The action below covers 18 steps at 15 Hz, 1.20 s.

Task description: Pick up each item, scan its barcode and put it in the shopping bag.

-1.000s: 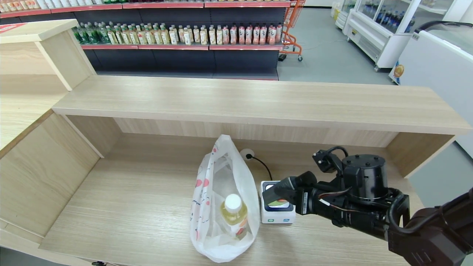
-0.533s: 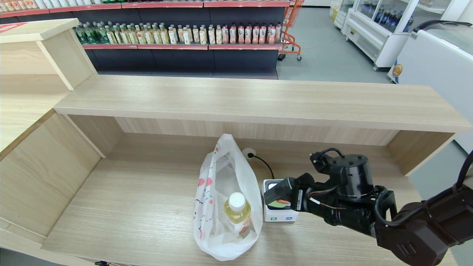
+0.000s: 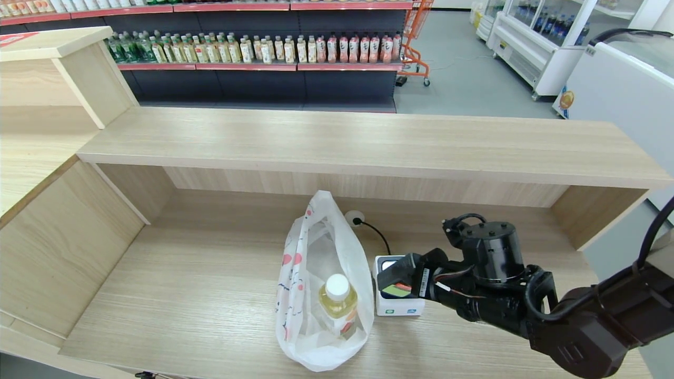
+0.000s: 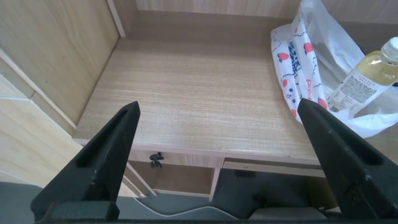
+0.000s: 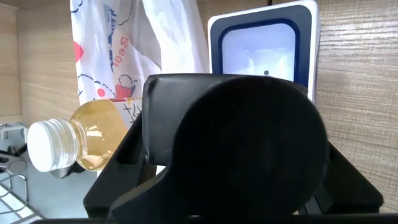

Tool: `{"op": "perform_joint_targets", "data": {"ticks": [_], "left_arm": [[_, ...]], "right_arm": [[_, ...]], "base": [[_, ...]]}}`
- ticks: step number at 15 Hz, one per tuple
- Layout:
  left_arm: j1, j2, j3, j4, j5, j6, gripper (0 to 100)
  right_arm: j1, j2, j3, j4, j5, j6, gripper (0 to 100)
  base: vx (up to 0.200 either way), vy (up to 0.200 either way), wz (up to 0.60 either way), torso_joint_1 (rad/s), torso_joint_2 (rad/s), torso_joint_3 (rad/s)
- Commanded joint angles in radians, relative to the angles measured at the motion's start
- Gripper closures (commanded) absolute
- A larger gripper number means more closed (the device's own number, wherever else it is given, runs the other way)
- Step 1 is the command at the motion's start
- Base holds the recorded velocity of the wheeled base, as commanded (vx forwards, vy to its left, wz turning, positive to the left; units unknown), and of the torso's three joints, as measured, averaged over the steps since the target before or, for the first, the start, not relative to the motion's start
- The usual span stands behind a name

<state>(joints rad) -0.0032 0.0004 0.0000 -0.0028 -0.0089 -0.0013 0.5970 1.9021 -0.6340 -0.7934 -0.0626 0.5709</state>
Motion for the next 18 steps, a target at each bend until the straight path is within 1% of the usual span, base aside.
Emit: {"op": "perform_joint_targets", "data": {"ticks": [1,7,18], "left_arm": [[0.000,0.000,0.000,0.000,0.000,0.000,0],[0.000,0.000,0.000,0.000,0.000,0.000,0],[0.000,0.000,0.000,0.000,0.000,0.000,0]], "right_arm": [[0.004,0.025,-0.003,-0.001,0.000,0.007,100],[0.007,0.049,-0.009,0.002,0.001,0.034,100],[0.015,0.080,-0.004,0.002,-0.003,0.041,100]], "base": [[0.000,0.000,0.00,0.000,0.00,0.000],[0.000,0.000,0.00,0.000,0.00,0.000],[0.000,0.000,0.00,0.000,0.00,0.000]]}}
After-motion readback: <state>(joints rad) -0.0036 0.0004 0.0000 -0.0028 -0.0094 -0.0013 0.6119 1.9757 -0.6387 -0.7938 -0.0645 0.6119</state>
